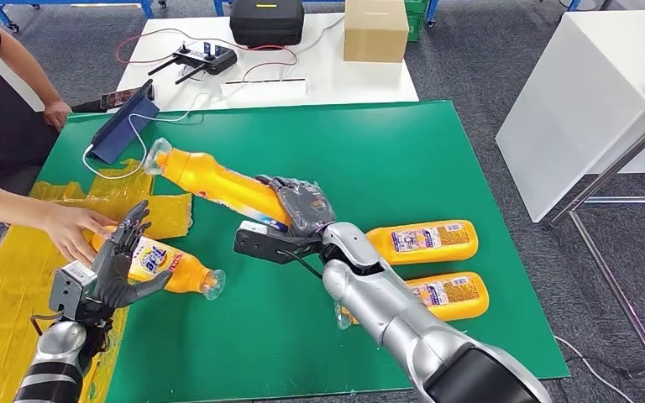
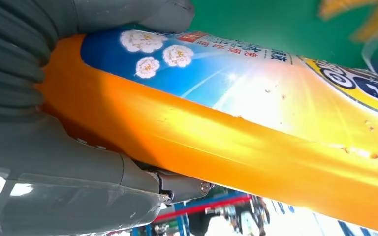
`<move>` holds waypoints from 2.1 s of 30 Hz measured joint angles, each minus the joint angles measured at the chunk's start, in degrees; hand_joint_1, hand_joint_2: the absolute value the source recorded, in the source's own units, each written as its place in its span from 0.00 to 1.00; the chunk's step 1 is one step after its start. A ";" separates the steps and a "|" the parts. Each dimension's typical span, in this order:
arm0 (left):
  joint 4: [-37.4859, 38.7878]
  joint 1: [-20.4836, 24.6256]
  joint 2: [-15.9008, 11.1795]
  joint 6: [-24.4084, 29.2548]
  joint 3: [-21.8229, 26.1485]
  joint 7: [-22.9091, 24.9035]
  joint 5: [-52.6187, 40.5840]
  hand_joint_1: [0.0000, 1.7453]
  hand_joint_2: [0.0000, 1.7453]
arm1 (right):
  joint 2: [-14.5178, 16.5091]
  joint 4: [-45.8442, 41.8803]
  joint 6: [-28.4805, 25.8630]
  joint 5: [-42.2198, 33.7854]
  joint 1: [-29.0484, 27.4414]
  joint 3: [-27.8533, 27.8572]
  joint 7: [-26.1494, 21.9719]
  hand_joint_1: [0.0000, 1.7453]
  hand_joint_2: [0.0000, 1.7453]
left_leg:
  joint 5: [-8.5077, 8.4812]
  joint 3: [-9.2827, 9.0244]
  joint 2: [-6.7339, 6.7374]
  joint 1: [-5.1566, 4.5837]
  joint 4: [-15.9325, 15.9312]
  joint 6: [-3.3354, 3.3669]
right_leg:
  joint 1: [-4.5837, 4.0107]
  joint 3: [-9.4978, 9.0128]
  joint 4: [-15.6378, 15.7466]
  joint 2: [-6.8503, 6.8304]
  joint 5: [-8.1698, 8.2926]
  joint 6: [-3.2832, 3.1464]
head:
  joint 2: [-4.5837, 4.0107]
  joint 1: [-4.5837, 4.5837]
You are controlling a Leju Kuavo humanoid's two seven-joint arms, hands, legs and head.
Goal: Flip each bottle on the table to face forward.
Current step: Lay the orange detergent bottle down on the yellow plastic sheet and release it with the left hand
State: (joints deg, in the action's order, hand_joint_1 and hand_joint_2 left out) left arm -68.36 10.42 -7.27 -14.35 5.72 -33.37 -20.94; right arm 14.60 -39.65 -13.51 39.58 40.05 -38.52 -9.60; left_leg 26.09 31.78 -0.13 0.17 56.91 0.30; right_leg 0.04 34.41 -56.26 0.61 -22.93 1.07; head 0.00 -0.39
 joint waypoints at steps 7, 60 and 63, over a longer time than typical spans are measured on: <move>-4.36 -4.04 1.52 -11.90 3.18 6.46 19.75 0.00 1.00 | 0.08 -9.38 -1.46 -0.49 -3.98 1.77 -3.28 1.00 1.00 | 0.01 0.11 0.01 -0.01 0.00 0.00 | 0.03 0.10 0.01 0.01 0.00 0.00 | 0.00 0.00; -19.10 -19.09 5.39 -17.15 -3.23 8.38 37.71 0.00 1.00 | 6.29 -12.28 9.47 -17.49 -5.61 -32.16 -0.33 0.98 1.00 | 0.03 0.34 -0.02 0.00 -0.02 -0.02 | 0.01 0.37 0.02 0.00 -0.01 -0.01 | 0.01 0.00; -19.17 -19.13 5.40 -17.11 -3.20 8.29 37.58 0.00 1.00 | 6.29 -12.28 9.51 -17.45 -5.60 -32.24 -0.36 0.98 1.00 | 0.03 0.34 -0.02 0.00 -0.02 -0.02 | 0.01 0.37 0.03 0.00 -0.01 -0.01 | 0.01 0.00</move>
State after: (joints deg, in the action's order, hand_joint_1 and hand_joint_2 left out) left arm -87.53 -8.71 -1.87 -31.46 2.51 -25.08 16.64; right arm 20.90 -51.93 -4.01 22.13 34.45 -70.75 -9.96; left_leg 26.11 32.12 -0.15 0.17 56.90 0.28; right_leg 0.06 34.78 -56.23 0.61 -22.94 1.06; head 0.00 -0.39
